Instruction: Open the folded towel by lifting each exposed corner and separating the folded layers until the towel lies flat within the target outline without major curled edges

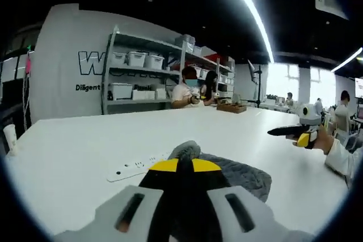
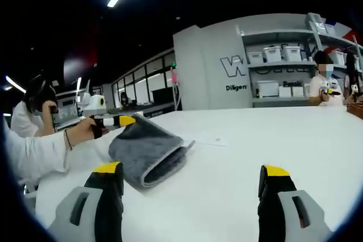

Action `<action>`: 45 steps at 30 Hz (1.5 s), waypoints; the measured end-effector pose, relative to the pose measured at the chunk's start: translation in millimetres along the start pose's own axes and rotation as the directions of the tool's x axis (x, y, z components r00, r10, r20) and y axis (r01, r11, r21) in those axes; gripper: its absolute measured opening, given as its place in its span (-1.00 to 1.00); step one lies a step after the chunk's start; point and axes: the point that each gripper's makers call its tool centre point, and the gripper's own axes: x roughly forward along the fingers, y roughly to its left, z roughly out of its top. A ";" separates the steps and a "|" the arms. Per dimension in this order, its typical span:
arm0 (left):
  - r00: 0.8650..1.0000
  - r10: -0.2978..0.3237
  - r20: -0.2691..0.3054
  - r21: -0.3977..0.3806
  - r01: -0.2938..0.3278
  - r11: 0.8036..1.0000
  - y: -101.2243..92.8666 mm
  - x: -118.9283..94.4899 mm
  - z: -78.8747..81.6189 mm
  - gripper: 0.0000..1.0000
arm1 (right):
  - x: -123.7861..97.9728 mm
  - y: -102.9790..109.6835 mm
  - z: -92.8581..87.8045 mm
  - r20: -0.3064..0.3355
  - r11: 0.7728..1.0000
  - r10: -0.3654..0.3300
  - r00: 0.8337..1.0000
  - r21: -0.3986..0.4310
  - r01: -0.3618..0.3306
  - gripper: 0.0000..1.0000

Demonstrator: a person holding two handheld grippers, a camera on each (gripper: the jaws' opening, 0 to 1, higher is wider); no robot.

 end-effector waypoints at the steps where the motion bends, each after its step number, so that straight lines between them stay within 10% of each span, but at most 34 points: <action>1: 1.000 -0.020 0.014 0.003 0.020 1.000 -6.5 -1.9 4.0 -0.92 | 0.1 0.5 0.0 0.000 1.000 0.001 1.000 -0.001 -0.001 0.99; 21: 0.971 -0.227 0.072 0.092 0.220 0.971 -56.0 -44.0 27.3 -0.92 | 5.4 16.9 -17.1 -0.088 0.996 0.072 0.994 -0.055 -0.077 0.99; 45: 0.929 -0.366 0.053 0.095 0.360 0.928 -108.9 -95.4 8.2 -0.92 | -0.6 10.1 -33.6 -0.163 0.993 0.057 0.985 -0.092 -0.073 0.99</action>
